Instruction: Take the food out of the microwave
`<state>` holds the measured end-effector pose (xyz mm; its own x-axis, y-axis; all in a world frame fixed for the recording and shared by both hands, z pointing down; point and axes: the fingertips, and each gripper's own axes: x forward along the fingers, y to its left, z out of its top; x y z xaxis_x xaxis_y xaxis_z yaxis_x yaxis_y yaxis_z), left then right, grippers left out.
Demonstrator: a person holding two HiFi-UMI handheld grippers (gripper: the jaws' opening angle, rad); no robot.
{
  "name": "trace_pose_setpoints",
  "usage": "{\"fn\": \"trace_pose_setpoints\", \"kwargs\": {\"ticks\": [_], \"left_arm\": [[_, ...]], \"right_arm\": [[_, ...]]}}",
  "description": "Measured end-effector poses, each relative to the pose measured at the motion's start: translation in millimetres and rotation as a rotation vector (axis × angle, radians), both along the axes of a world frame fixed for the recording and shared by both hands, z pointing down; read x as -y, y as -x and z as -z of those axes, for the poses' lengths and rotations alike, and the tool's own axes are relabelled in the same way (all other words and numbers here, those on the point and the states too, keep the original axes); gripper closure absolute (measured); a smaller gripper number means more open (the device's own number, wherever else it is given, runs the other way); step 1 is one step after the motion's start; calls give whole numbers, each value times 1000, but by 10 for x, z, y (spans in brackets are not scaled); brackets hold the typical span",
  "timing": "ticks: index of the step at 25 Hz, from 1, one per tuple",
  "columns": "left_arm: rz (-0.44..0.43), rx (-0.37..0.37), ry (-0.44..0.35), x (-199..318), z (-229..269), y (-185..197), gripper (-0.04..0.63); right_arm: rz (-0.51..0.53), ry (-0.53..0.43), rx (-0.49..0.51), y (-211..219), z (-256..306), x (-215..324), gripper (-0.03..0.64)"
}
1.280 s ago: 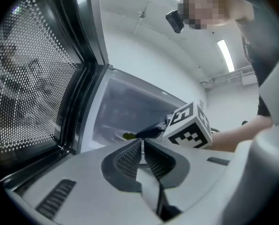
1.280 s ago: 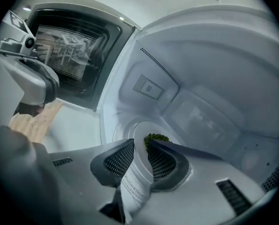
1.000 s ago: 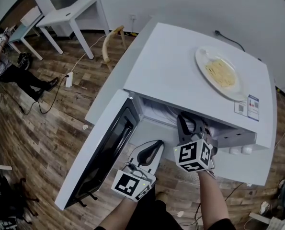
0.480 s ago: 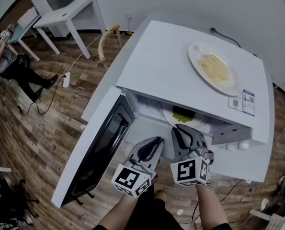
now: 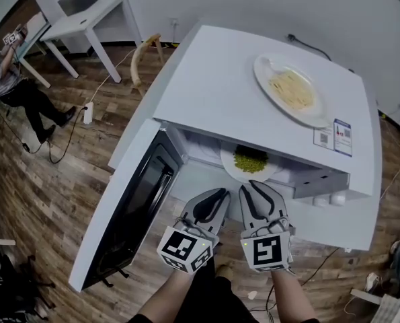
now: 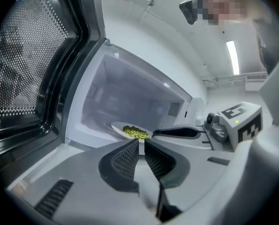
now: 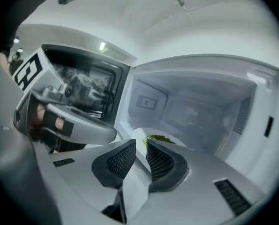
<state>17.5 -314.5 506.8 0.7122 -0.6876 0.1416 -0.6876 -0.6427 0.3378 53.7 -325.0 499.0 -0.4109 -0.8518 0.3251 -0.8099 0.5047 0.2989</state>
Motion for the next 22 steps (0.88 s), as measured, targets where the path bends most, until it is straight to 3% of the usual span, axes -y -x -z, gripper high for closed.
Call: {"fn": "trace_pose_setpoints", "kwargs": {"ticks": [6,11,20,22], "left_arm": [[-20,61,-44,-32,14,-31,569],[-32,84,-58,-48,-20,-66,569],[-41,131,-23,-72,-144,-67,567],[-25,122,9,-21,-175,-49,473]], "right_arm": [[-295,248,544,-447,-266,-128,561],[-360,386,906,-488,-352,-72,555],[-401,465,1241,-428,-318,97,511],[-412,476,1315,-432,-304,137,511]]}}
